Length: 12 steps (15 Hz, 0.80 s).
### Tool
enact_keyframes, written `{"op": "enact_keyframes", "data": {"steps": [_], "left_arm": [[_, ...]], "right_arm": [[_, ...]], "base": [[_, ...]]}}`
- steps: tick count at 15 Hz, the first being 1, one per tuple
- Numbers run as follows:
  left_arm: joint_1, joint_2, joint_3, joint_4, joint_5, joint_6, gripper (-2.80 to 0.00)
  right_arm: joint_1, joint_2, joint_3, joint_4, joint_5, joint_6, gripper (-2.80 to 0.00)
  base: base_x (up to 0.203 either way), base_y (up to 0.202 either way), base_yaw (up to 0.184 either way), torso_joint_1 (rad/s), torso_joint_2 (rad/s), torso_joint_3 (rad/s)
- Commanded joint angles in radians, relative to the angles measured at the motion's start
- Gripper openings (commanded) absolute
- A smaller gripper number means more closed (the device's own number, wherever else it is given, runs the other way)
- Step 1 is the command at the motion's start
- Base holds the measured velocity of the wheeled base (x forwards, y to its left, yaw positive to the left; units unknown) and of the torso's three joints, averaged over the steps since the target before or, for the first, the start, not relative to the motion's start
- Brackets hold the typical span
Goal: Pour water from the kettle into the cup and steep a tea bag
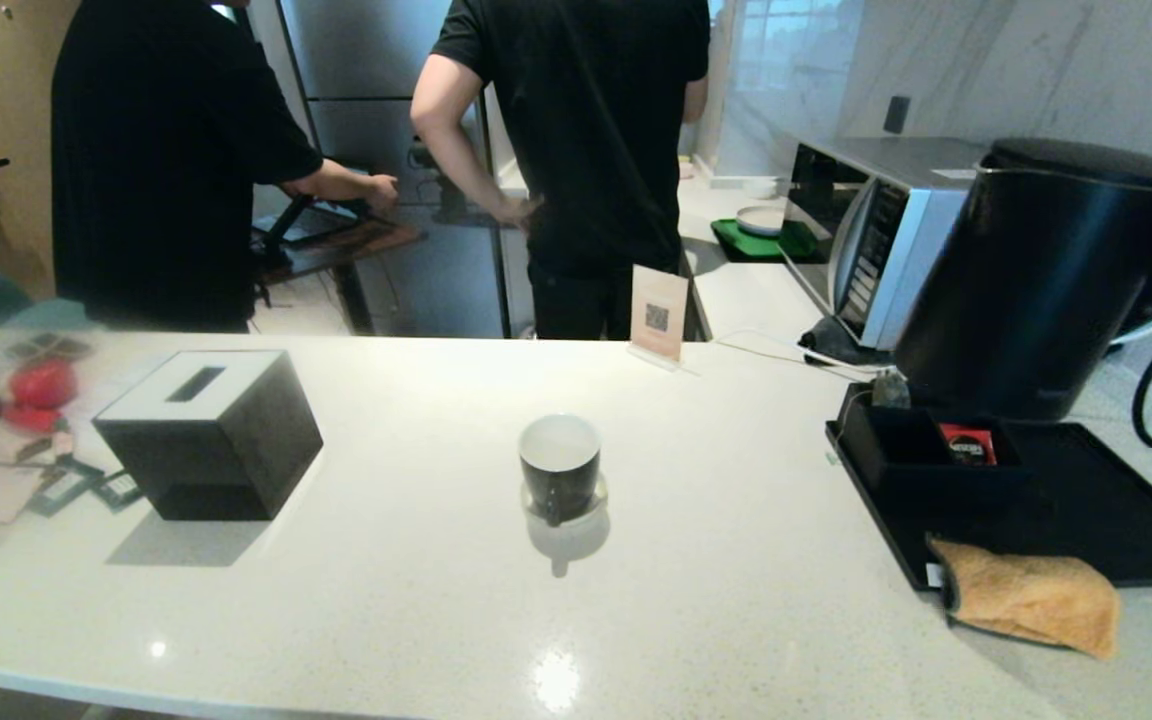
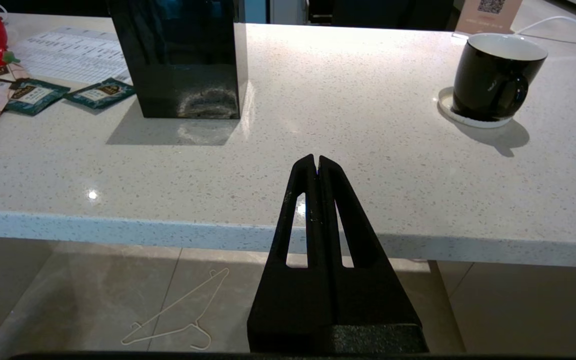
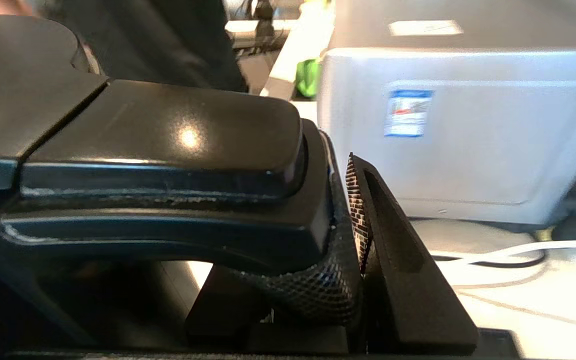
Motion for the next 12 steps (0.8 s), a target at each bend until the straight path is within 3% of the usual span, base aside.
{"op": "enact_keyframes", "data": {"steps": [1, 7, 12], "left_arm": [[0.0, 0.001, 0.0, 0.0, 0.0, -0.002, -2.8], [0.0, 0.001, 0.0, 0.0, 0.0, -0.001, -2.8], [0.0, 0.001, 0.0, 0.0, 0.0, -0.001, -2.8]], "right_arm": [[0.119, -0.035, 0.002, 0.022, -0.081, -0.023, -2.8], [0.379, -0.026, 0.051, 0.03, -0.313, -0.106, -2.8], [0.544, 0.045, 0.042, 0.03, -0.611, -0.152, -2.8]], "base": [[0.0, 0.0, 0.0, 0.0, 0.0, 0.0], [0.0, 0.0, 0.0, 0.0, 0.0, 0.0], [0.0, 0.0, 0.0, 0.0, 0.0, 0.0]]}}
